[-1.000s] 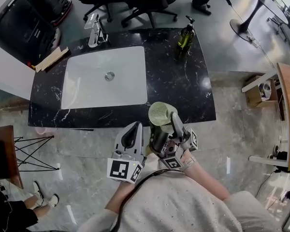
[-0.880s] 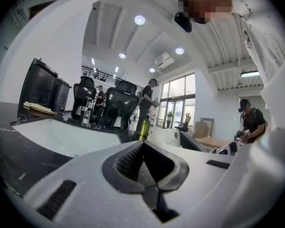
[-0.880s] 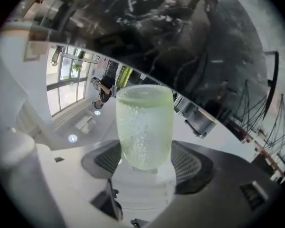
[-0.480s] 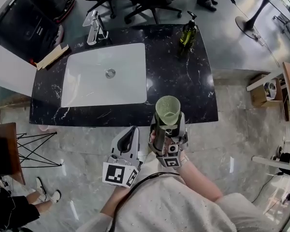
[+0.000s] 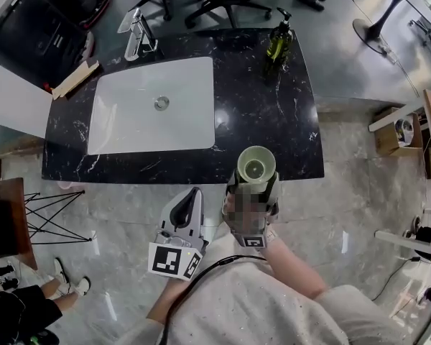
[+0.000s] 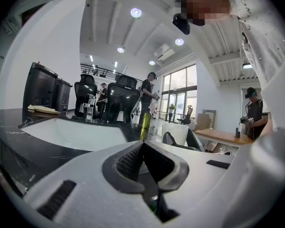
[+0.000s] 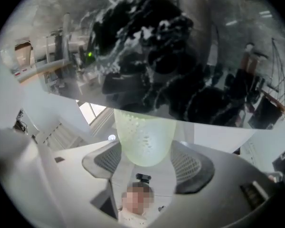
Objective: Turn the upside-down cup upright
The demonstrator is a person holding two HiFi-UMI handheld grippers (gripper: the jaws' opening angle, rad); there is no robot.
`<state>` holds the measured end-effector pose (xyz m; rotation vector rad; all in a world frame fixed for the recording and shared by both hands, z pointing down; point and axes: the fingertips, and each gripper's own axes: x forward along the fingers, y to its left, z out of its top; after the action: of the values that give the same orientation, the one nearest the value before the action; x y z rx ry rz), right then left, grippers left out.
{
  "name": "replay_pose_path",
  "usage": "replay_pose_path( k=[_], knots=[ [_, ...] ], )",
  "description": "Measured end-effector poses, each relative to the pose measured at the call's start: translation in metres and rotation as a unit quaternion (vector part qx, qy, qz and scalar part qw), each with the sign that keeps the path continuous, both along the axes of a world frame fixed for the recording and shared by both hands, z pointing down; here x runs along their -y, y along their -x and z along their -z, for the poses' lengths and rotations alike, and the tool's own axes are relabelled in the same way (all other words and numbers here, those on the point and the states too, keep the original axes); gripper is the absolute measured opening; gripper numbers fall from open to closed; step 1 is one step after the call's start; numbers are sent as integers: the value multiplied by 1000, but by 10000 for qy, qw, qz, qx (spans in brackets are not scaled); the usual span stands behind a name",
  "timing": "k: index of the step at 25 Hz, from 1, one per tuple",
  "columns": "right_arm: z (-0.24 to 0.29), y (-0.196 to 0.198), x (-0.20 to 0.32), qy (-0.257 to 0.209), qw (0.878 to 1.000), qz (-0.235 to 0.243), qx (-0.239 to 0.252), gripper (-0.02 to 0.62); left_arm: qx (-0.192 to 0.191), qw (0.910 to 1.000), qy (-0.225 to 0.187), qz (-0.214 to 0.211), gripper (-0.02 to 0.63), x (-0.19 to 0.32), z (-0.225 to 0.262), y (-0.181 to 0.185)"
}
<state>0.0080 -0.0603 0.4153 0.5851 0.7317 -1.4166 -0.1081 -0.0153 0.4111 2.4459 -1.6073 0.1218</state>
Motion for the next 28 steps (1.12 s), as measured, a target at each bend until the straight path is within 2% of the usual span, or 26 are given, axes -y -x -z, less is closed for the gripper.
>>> replay_pose_path(
  k=[8, 12, 20, 25, 28],
  knots=[
    [-4, -4, 1, -112, 9999, -68, 46, 327, 105, 9999, 46, 99, 6, -7, -1, 4],
    [-16, -6, 5, 142, 9997, -123, -139, 327, 124, 9998, 88, 121, 6, -10, -2, 3],
    [-17, 0, -9, -179, 9956, -257, -884, 339, 112, 9997, 175, 135, 6, -19, -7, 1],
    [-23, 11, -20, -398, 9868, -191, -1558, 344, 110, 9996, 197, 142, 6, -23, -9, 1],
    [-25, 18, -32, -713, 9759, -185, -2052, 345, 93, 9997, 168, 133, 6, -22, -8, 1]
  ],
)
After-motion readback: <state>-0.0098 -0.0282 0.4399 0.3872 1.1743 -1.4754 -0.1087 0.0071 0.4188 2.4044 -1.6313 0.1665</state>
